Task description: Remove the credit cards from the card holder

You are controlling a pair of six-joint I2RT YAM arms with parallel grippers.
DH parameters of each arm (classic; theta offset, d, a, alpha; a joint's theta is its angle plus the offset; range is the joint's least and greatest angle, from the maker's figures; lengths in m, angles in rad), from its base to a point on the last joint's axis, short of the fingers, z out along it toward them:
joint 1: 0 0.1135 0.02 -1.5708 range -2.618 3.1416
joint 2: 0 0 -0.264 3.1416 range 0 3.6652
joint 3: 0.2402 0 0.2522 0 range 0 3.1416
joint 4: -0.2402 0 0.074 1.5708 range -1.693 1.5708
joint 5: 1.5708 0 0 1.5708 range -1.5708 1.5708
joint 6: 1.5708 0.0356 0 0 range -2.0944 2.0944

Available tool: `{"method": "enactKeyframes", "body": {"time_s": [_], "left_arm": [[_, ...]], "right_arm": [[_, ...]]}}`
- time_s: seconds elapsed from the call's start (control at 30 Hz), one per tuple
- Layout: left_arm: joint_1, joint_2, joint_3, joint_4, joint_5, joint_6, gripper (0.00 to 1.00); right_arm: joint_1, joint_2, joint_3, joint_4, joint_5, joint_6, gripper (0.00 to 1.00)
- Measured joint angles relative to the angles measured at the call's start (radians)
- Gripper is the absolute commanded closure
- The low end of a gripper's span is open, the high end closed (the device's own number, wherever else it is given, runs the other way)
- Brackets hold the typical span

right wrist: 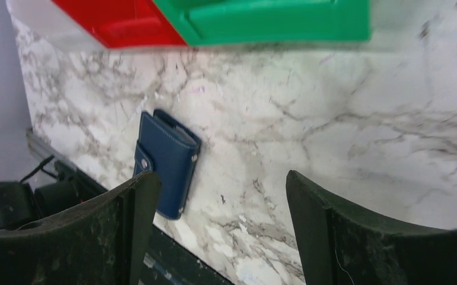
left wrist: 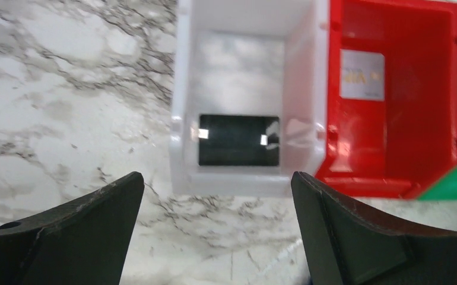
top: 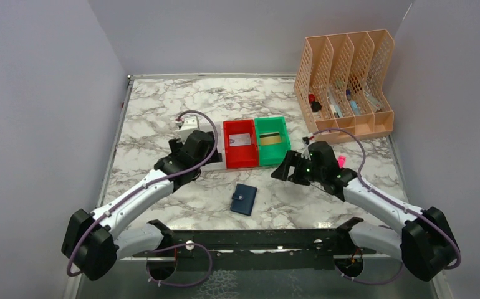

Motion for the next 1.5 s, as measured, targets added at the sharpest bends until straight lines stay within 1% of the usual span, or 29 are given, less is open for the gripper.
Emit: {"method": "enactKeyframes", "body": {"time_s": [0.2,0.33,0.47,0.57,0.63,0.7,0.77,0.83,0.93,1.07,1.13,1.27,1.33,1.4,1.5], "left_arm": [[0.176,0.142,0.035,0.03,0.031,0.061,0.01],[0.241,0.261,0.069,0.068,0.095,0.124,0.01],[0.263,0.409,0.166,0.111,0.147,0.175,0.02],[0.264,0.483,0.213,0.138,0.161,0.198,0.08],[0.264,0.507,0.214,0.148,0.164,0.206,0.09],[0.264,0.515,0.203,0.15,0.174,0.211,0.16],[0.264,0.514,0.179,0.161,0.188,0.212,0.21],[0.264,0.514,0.147,0.178,0.21,0.22,0.24],[0.264,0.514,0.095,0.187,0.253,0.235,0.29],[0.268,0.492,0.056,0.212,0.298,0.264,0.33],[0.275,0.465,0.026,0.225,0.312,0.276,0.35],[0.269,0.395,-0.04,0.245,0.367,0.282,0.36],[0.256,0.354,-0.077,0.256,0.39,0.275,0.35],[0.237,0.32,-0.108,0.258,0.408,0.265,0.29],[0.206,0.262,-0.154,0.267,0.429,0.23,0.22]], "right_arm": [[0.0,-0.019,0.085,-0.078,0.178,-0.026,0.07],[0.0,0.024,0.145,-0.112,0.27,-0.064,0.05],[0.0,0.166,0.264,-0.129,0.349,-0.119,0.05],[0.0,0.291,0.37,-0.138,0.397,-0.161,0.06],[0.0,0.358,0.436,-0.152,0.43,-0.179,0.05],[0.0,0.401,0.484,-0.157,0.453,-0.195,0.06],[-0.001,0.436,0.521,-0.167,0.457,-0.212,0.07],[-0.001,0.473,0.551,-0.174,0.447,-0.224,0.11],[-0.002,0.504,0.547,-0.168,0.373,-0.256,0.16],[-0.012,0.493,0.478,-0.13,0.246,-0.286,0.2],[-0.017,0.463,0.418,-0.111,0.193,-0.288,0.2],[-0.017,0.381,0.301,-0.107,0.134,-0.278,0.21],[-0.016,0.339,0.251,-0.113,0.127,-0.264,0.19],[-0.015,0.296,0.214,-0.133,0.132,-0.251,0.17],[-0.014,0.261,0.194,-0.159,0.158,-0.232,0.15]]}}
